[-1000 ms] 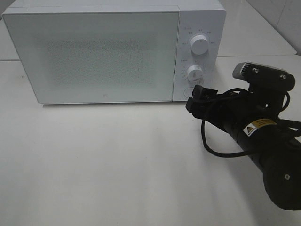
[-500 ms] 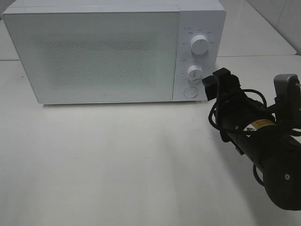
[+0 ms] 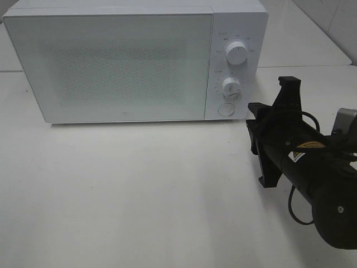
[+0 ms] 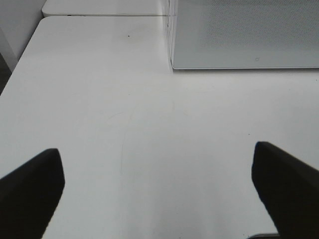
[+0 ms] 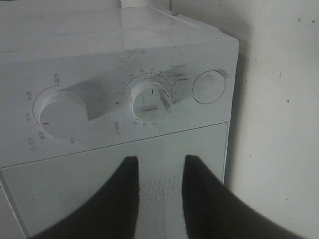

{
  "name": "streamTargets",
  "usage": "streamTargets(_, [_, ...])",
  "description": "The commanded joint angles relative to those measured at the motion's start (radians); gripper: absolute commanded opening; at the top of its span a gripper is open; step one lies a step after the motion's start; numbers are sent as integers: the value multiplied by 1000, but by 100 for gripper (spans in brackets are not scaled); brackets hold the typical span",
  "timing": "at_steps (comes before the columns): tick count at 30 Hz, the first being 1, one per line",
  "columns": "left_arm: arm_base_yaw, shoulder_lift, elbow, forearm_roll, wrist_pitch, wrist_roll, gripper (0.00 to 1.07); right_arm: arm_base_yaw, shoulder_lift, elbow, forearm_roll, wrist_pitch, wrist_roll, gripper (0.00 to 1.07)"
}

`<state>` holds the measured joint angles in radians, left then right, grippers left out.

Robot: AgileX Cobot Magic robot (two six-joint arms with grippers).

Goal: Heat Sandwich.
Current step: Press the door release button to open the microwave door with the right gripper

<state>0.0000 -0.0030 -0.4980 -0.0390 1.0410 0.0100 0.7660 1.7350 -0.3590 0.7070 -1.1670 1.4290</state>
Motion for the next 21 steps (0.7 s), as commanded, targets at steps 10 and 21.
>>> streamTargets(10, [0,-22,3,-7,-5,3,97,-29,9,-53,27,92,4,0])
streamTargets(21, [0,-22,3,-7,-5,3,97,-133,82,-131,-89,186,8,0])
